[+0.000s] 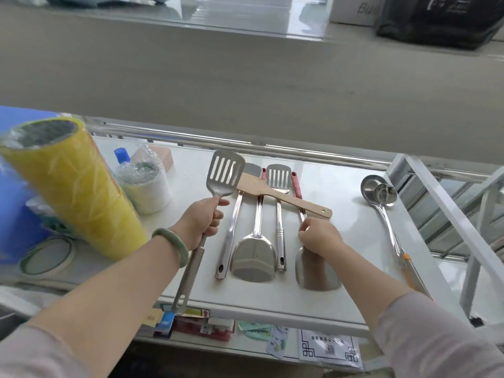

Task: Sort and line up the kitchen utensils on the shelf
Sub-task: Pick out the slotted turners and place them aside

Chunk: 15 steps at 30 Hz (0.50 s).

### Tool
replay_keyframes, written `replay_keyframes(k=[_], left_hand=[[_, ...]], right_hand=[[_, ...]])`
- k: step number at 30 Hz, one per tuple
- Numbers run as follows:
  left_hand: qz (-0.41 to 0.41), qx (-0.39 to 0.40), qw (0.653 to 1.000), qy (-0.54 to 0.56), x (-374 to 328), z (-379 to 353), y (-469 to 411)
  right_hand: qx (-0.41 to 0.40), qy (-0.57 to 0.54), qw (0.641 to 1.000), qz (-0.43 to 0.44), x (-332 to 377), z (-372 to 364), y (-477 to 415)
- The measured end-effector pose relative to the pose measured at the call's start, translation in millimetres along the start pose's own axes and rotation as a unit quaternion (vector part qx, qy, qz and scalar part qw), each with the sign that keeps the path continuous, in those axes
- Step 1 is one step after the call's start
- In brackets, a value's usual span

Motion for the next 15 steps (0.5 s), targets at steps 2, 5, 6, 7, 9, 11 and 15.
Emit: replay_keyframes(k=[2, 5, 6, 7, 9, 11, 15], left_hand=[[0.016, -0.020, 0.999, 0.035, 9.2, 2.7, -1.8], [0.051, -0.017, 0.994, 0.097, 20.2, -0.3, -3.5], [0.068, -0.008, 0.990, 0.122, 23.3, -3.3, -3.9], [0.085, 0.004, 0.986, 0.145, 25.8, -6.9, -4.0], [0.109, 0.027, 0.978, 0.175, 29.8, -14.2, -4.1], [0.117, 0.037, 0.976, 0.182, 31.7, -21.4, -3.2], [0.120, 0.053, 0.980, 0.151, 30.3, -39.9, 0.9]], right_hand=[[-0.032, 0.107, 0.994, 0.014, 9.1, -1.0, 0.0], [-0.037, 0.097, 0.993, 0.051, 34.6, -9.0, -0.8], [-0.023, 0.067, 0.997, 0.040, 41.6, -13.0, -0.9], [-0.004, 0.044, 0.999, 0.018, 46.6, -16.8, -1.1], [0.013, 0.010, 1.000, -0.019, 50.6, -21.0, -2.5], [0.012, -0.038, 0.998, -0.043, 48.9, -19.4, -3.0], [0.007, -0.117, 0.993, -0.031, 50.5, -1.3, 0.7]])
Point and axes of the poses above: each hand's wrist, its own y-axis away from the middle knuckle, its own z-axis out of the back of the hand, x = y × z, the point moved 3 cm from there along -y, towards the middle knuckle, and after that the axes turned 14 degrees about z, right-handed, at the moved point
